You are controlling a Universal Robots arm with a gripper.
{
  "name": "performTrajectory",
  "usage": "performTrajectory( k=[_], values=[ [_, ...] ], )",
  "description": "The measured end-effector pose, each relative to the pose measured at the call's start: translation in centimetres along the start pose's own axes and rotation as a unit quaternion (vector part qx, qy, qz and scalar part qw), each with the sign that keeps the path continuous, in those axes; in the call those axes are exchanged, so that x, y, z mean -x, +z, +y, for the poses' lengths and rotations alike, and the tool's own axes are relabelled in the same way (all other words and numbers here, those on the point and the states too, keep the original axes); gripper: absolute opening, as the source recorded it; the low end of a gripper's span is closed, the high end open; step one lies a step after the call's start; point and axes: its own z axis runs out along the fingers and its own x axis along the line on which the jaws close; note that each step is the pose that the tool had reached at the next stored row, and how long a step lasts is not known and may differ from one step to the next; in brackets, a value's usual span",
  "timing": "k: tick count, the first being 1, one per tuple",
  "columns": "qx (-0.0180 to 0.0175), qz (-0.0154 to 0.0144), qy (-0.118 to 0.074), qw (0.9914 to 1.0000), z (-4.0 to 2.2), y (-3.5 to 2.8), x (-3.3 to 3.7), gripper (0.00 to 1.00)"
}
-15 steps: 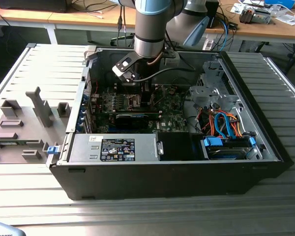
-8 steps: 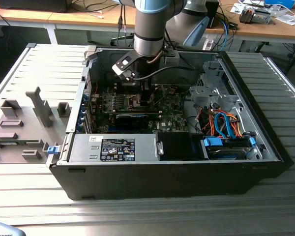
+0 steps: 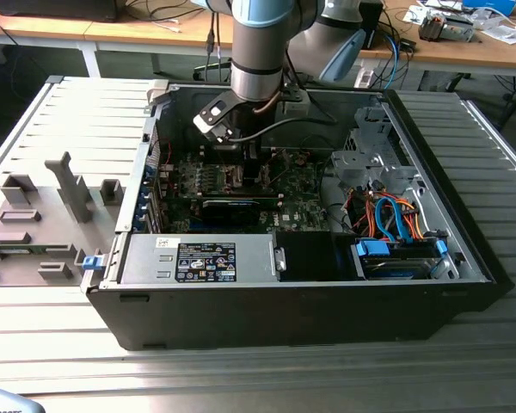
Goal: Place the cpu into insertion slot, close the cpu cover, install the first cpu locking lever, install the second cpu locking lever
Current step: 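Place the cpu into insertion slot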
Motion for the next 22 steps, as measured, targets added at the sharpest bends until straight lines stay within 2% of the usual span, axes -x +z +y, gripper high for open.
performTrajectory(
  k=[11, 22],
  values=[
    [0.0, -0.0009, 0.0, 1.0, -0.26, 0.64, -0.44, 0.55],
    [-0.0001, -0.0011, 0.0, 1.0, -0.29, 1.04, -0.54, 0.55]
  ],
)
